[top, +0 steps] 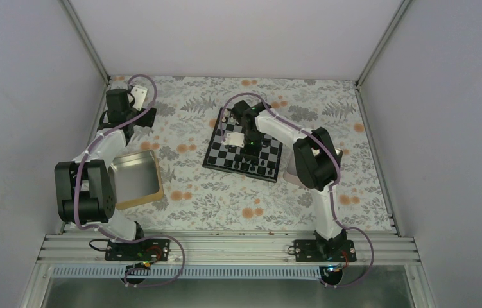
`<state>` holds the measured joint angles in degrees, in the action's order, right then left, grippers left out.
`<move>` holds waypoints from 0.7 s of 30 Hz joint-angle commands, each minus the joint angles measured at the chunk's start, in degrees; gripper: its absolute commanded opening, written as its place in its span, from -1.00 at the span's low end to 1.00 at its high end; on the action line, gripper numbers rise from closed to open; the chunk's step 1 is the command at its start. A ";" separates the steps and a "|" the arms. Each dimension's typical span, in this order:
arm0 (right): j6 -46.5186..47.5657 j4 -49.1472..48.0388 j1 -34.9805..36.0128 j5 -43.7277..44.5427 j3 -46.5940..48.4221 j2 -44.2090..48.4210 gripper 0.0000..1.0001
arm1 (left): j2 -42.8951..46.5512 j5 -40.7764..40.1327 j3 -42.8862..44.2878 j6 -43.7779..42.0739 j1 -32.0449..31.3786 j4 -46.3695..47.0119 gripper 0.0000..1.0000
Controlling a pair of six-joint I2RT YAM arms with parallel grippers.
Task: Set up the chess pieces on the board
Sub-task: Place the chess piece on the chessboard, then pick up the storage box at the center of the board.
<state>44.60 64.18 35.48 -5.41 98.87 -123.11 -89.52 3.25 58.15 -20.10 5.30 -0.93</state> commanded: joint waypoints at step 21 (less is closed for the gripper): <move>-2.27 -2.32 -14.40 6.06 -0.42 17.71 -0.13 | 2.58 1.27 0.12 0.85 0.63 0.63 1.00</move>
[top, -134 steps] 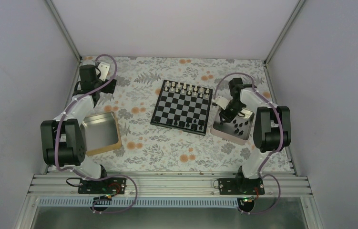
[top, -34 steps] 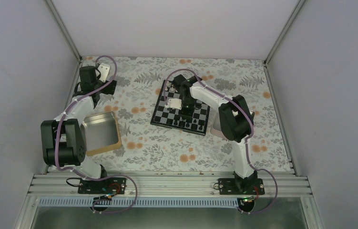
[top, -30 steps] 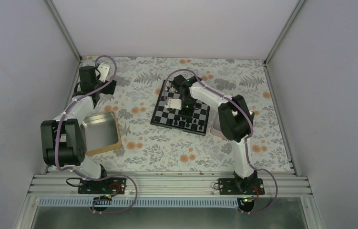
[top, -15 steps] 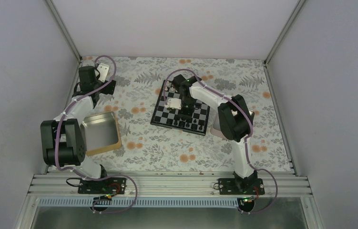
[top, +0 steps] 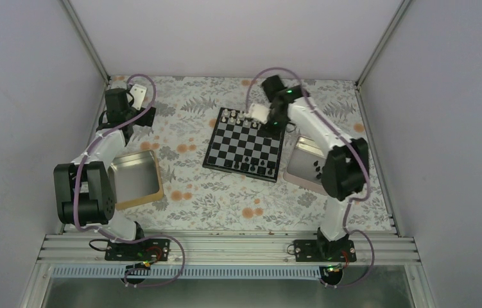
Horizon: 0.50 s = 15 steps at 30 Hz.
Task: Set up the chess pieces on the board
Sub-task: Pick up the storage box at the center of the board.
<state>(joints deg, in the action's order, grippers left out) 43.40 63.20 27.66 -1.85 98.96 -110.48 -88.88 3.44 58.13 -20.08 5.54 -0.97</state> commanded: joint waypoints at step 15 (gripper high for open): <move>-4.46 -16.16 -31.85 -5.88 -15.66 13.50 -0.01 | -1.80 3.34 23.53 -9.40 -8.47 -14.10 1.00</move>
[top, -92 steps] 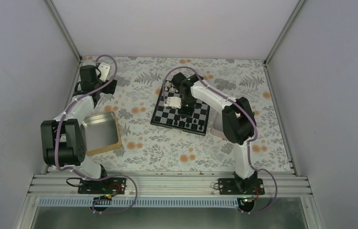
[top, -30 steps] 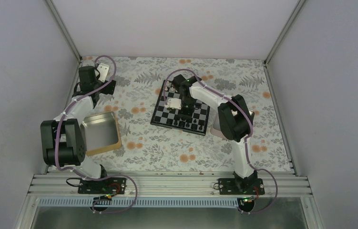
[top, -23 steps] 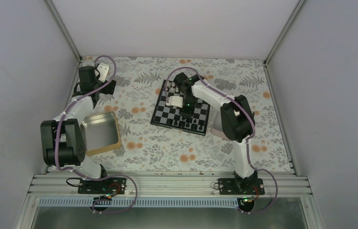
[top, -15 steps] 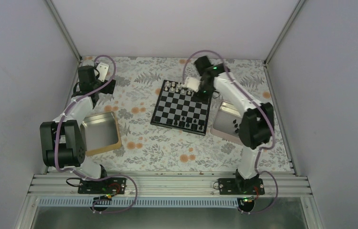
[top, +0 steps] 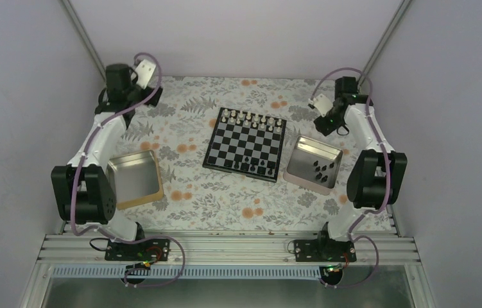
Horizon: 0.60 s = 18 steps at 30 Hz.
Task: Set up the chess pieces on the board
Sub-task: Pick up the storage box at the center of the board.
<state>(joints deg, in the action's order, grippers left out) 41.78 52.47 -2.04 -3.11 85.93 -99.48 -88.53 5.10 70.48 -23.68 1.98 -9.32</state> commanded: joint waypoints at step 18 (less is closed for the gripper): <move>10.92 -9.38 -3.49 -1.34 -11.39 1.18 0.00 | -1.66 -4.22 7.39 -5.84 -12.09 -2.70 1.00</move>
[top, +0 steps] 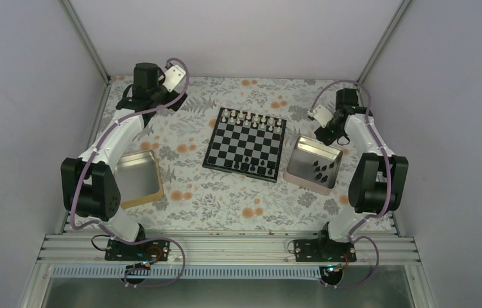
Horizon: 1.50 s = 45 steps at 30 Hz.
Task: Set up the chess pieces on the board
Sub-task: Pick up the storage box at the center of the board.
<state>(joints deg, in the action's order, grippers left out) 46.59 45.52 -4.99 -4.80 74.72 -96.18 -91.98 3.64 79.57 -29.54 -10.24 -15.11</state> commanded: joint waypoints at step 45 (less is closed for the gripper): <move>17.84 18.72 -9.13 -2.58 22.14 -12.60 -0.90 | -3.04 -4.45 -2.97 0.45 0.81 4.66 1.00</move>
<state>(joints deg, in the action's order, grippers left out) 62.78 57.87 -12.19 -3.97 91.31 -111.74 -96.38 -0.84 76.58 -29.39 -9.58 -11.29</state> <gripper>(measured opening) 0.053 0.999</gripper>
